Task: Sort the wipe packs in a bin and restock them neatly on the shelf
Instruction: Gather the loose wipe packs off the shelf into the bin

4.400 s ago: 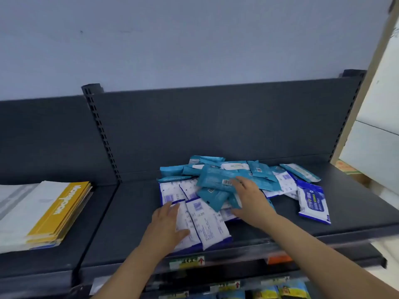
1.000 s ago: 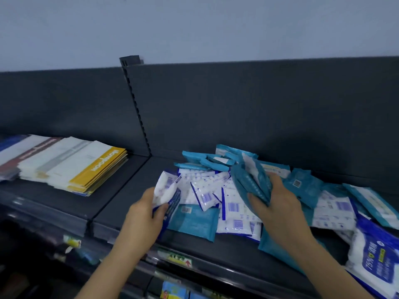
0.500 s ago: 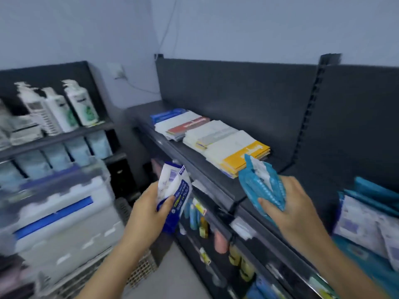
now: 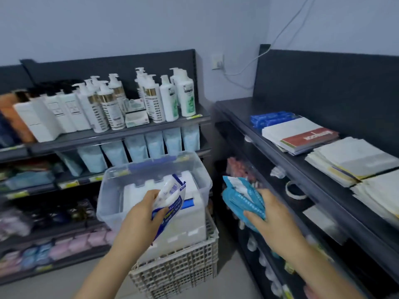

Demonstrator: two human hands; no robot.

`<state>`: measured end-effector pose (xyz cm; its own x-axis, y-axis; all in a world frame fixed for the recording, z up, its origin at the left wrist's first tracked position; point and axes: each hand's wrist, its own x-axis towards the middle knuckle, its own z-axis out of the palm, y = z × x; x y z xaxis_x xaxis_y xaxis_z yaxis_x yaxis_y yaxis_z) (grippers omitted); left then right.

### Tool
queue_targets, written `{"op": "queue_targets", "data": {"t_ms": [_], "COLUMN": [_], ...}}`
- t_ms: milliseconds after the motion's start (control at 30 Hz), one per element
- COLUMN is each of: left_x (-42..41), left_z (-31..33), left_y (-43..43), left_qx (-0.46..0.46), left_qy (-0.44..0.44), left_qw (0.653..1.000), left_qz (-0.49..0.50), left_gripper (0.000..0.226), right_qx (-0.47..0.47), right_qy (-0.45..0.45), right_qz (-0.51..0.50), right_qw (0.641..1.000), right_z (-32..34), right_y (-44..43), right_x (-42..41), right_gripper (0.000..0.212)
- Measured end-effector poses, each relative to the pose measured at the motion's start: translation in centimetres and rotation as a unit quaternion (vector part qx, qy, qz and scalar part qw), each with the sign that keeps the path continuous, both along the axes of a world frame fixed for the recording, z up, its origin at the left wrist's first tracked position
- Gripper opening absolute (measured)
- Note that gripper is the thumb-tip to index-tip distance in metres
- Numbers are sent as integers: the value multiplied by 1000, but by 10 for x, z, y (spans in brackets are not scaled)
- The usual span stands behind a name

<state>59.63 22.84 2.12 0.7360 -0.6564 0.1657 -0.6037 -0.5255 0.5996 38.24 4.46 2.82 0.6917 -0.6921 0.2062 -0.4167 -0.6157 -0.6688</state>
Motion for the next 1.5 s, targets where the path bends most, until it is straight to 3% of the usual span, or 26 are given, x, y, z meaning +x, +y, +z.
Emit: {"op": "queue_targets", "data": {"t_ms": [433,767,967,1067,1200,1400,1500], "left_x": [140,201,220,228,240,234,217], "left_z": [-29,-78,-103,-114,-119,-95,-80], "left_y": [-33,-98,-111,-112,-106,-122,-139], "left_qx": [88,213,277,293,265,189,137], "left_qy": [-56,-30,-36,-44,-86,-165,-211], "left_qw": [994,976,960,955,960,955,937], "left_qz": [42,27,2,-5,-12,-156,-241], "left_gripper": [42,29,35,46,57,42,32], "right_qx": [-5,-53,-52,-40,-85,-90,-88], "right_qy": [67,247,303,306,275,224,194], "right_qz": [114,221,250,240,192,98,34], "right_qw": [991,942,918,920,938,965,976], "right_z": [-38,-100,-130,-137,-127,-92,-73], "right_y": [-53,-113,-122,-121,-115,-93,-81], "right_x": [206,320,341,345,336,285,247], "right_gripper": [34,29,29,41,57,55,55]}}
